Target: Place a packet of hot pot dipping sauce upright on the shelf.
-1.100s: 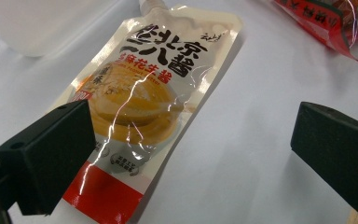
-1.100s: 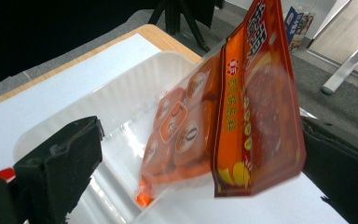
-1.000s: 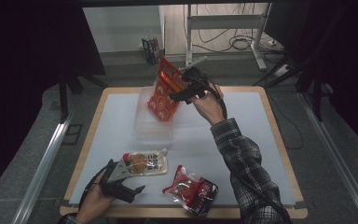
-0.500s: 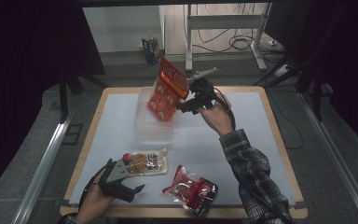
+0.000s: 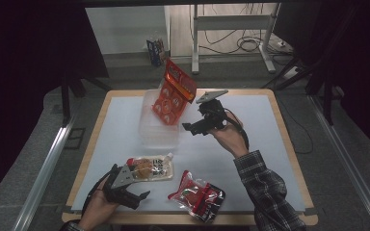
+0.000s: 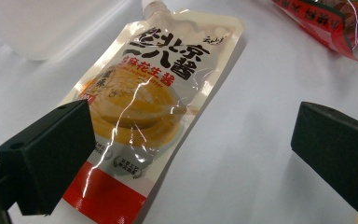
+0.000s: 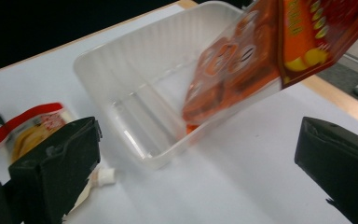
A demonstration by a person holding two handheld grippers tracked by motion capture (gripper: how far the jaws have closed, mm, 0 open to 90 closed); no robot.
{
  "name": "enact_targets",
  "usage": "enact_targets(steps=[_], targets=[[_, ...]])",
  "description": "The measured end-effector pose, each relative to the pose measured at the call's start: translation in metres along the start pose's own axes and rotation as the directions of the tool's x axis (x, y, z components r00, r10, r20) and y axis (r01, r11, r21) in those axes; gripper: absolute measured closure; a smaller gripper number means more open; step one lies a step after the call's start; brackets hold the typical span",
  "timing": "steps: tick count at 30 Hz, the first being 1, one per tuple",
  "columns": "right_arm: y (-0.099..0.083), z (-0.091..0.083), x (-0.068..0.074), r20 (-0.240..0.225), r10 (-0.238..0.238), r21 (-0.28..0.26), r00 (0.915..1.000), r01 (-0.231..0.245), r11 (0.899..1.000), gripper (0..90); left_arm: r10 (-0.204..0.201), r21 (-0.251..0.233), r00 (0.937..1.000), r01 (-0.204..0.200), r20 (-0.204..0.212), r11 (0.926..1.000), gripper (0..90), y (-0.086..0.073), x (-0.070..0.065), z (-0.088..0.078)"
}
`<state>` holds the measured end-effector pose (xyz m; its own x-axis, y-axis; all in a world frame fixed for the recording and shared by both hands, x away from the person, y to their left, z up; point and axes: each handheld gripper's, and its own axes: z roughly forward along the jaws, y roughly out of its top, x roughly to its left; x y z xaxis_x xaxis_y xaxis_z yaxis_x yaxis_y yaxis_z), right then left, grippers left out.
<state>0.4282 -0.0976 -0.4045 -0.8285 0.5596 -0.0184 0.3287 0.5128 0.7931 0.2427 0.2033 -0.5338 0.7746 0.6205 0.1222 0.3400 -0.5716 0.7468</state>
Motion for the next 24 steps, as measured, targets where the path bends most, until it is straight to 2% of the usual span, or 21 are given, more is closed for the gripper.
enact_targets(steps=[4,5,10,13,16,19,24], targets=[[-0.011,-0.003,0.006,-0.019,-0.014,0.005,0.9997,0.014,1.000,0.0,0.003,0.001,1.0000,-0.003,0.003,1.0000,0.0,0.000,-0.001,0.001],[-0.016,-0.005,0.010,-0.019,-0.041,0.020,0.9990,0.041,0.999,0.0,0.006,0.004,1.0000,-0.006,0.003,1.0000,0.0,0.000,-0.002,0.001],[-0.027,-0.005,0.016,-0.025,-0.067,0.029,0.9975,0.067,0.997,0.0,0.007,0.007,1.0000,-0.007,0.006,1.0000,0.0,0.001,-0.002,0.001],[-0.035,-0.004,0.018,-0.031,-0.064,0.032,0.9975,0.065,0.997,0.0,-0.006,0.002,0.9999,0.006,0.016,1.0000,0.0,0.001,-0.002,0.001],[-0.042,-0.004,0.020,-0.035,-0.060,0.039,0.9976,0.061,0.997,0.0,-0.039,0.004,0.9982,0.039,0.046,0.9992,0.0,0.002,0.000,-0.001],[-0.051,-0.006,0.022,-0.060,-0.017,0.029,0.9981,0.019,0.999,0.0,-0.072,0.008,0.9950,0.071,0.070,0.9974,0.3,0.002,0.002,-0.002],[-0.058,-0.011,0.025,-0.065,0.008,0.013,0.9979,-0.007,1.000,0.0,-0.090,-0.002,0.9930,0.090,0.077,0.9959,0.4,0.002,0.003,-0.003]])
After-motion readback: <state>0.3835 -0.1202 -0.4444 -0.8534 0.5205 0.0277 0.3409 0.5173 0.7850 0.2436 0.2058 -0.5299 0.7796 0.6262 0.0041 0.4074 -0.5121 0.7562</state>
